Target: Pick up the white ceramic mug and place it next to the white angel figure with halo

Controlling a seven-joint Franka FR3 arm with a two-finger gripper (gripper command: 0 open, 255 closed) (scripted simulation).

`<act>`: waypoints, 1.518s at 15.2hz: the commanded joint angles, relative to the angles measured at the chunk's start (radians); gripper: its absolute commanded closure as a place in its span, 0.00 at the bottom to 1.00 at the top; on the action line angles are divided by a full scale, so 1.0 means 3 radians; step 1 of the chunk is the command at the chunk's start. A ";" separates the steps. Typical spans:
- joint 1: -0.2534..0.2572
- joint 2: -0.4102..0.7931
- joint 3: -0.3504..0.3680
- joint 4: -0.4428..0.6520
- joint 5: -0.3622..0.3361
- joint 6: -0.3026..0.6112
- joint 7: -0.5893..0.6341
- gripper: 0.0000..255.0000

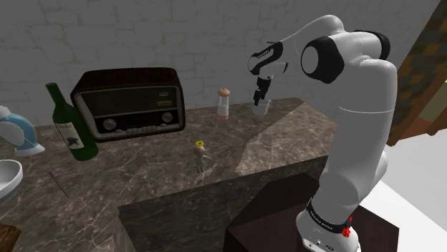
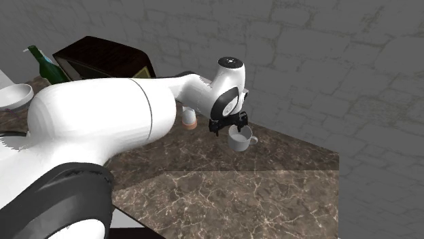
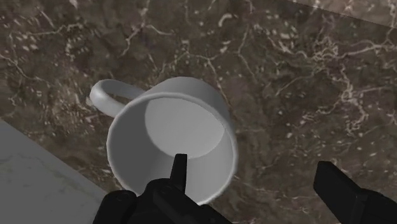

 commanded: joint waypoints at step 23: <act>-0.0084 0.0323 0.0065 0.0029 0.0167 0.0267 -0.0117 1.00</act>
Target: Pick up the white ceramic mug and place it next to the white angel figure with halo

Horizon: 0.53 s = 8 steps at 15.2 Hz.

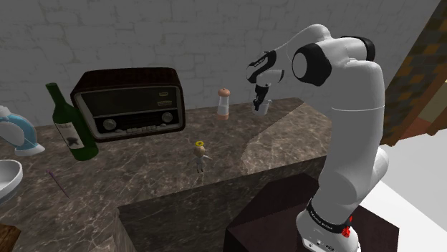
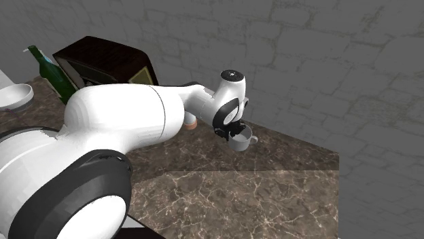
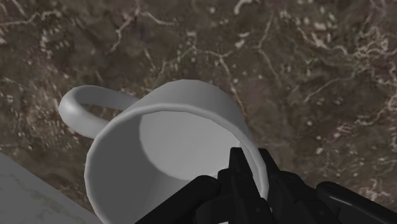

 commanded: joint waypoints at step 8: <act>0.0025 -0.0129 -0.0037 0.0100 -0.0075 -0.0218 0.0048 1.00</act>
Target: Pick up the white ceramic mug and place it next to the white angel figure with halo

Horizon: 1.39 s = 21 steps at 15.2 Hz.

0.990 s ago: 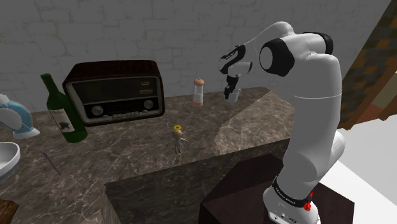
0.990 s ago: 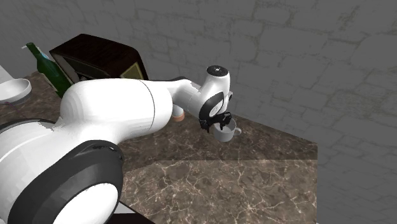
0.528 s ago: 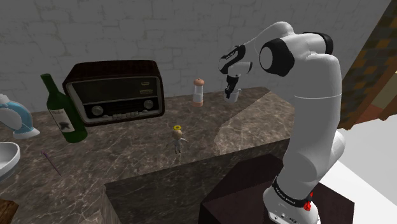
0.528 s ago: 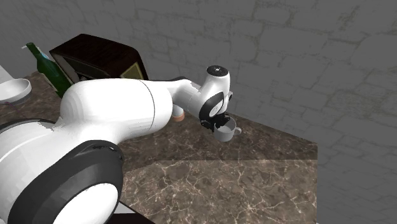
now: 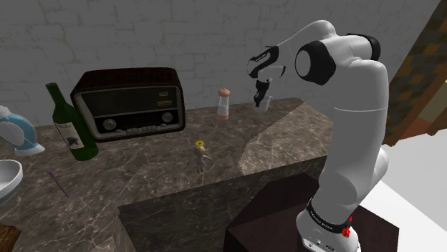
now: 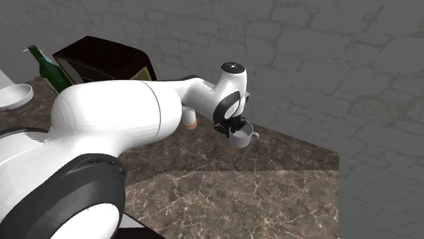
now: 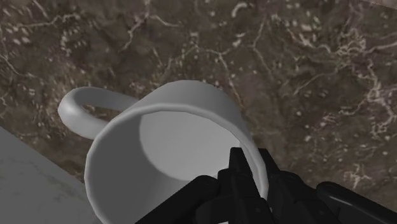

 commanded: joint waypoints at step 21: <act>0.0030 -0.0295 -0.0075 0.0607 -0.0180 -0.0873 0.0120 1.00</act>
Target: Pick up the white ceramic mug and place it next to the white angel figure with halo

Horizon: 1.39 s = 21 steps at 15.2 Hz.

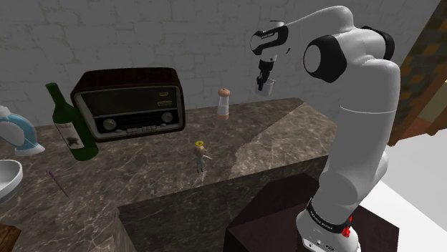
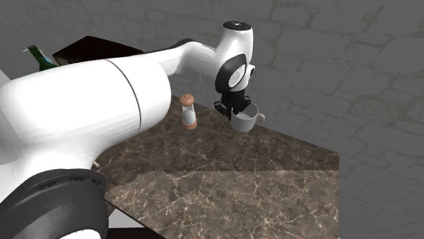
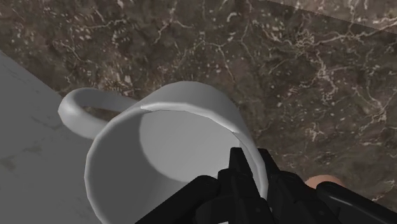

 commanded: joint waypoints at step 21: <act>0.0345 -0.0614 0.0105 -0.0057 -0.0331 -0.0494 0.0522 1.00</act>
